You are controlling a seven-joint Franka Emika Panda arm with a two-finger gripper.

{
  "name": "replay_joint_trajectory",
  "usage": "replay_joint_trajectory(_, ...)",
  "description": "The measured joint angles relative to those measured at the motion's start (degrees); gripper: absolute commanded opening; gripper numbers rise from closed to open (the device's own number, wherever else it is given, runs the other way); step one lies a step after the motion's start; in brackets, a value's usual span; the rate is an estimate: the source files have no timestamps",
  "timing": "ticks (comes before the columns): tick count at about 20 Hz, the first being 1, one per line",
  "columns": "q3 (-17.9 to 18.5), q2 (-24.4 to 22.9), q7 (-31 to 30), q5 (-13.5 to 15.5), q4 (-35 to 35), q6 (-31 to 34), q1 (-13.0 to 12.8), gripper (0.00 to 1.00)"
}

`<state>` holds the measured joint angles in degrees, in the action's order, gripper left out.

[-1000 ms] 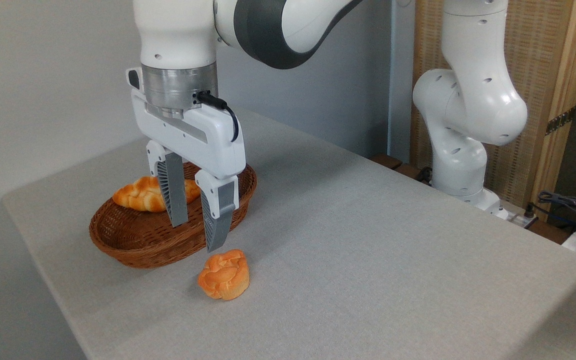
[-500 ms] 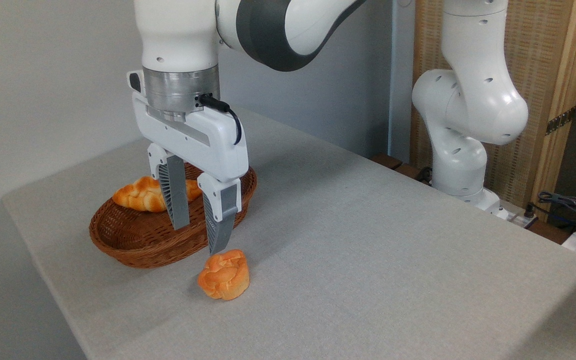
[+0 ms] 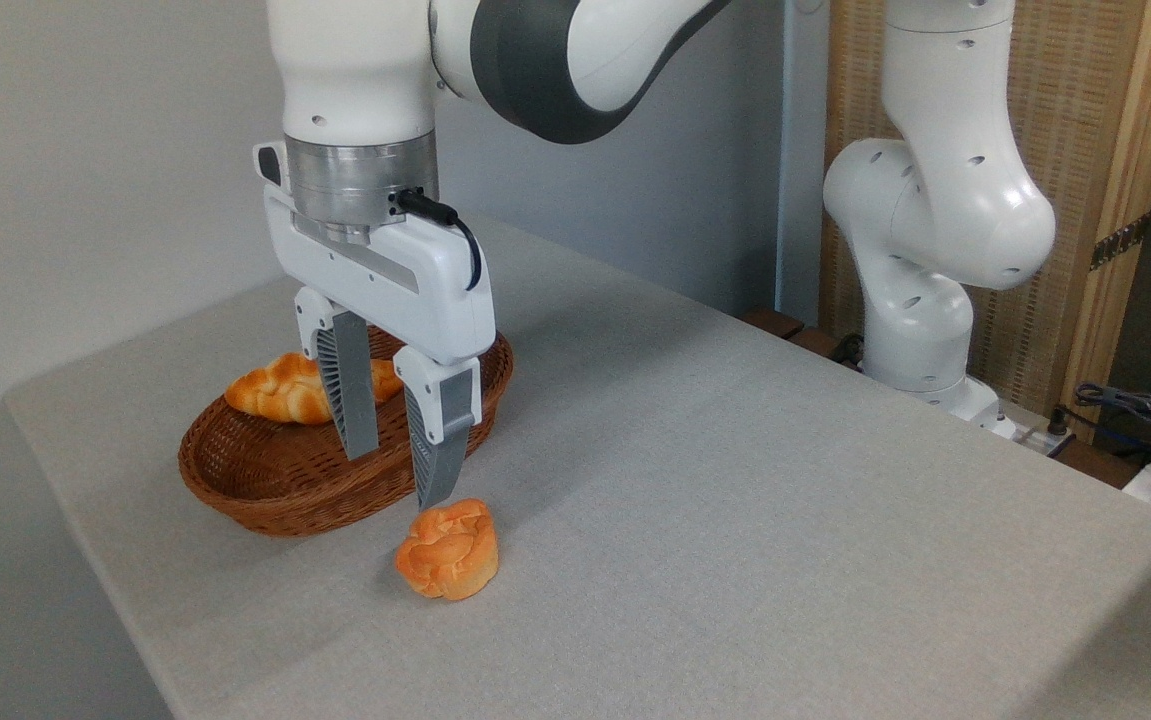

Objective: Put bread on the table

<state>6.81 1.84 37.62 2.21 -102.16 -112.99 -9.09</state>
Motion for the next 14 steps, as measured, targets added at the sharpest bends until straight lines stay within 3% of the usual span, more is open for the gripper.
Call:
replay_joint_trajectory(7, -0.8, 0.2, 0.0, 0.1, 0.0, 0.0, -0.1, 1.00)
replay_joint_trajectory(14, -8.7, 1.5, 0.0, 1.1, -0.5, 0.1, -0.4, 1.00)
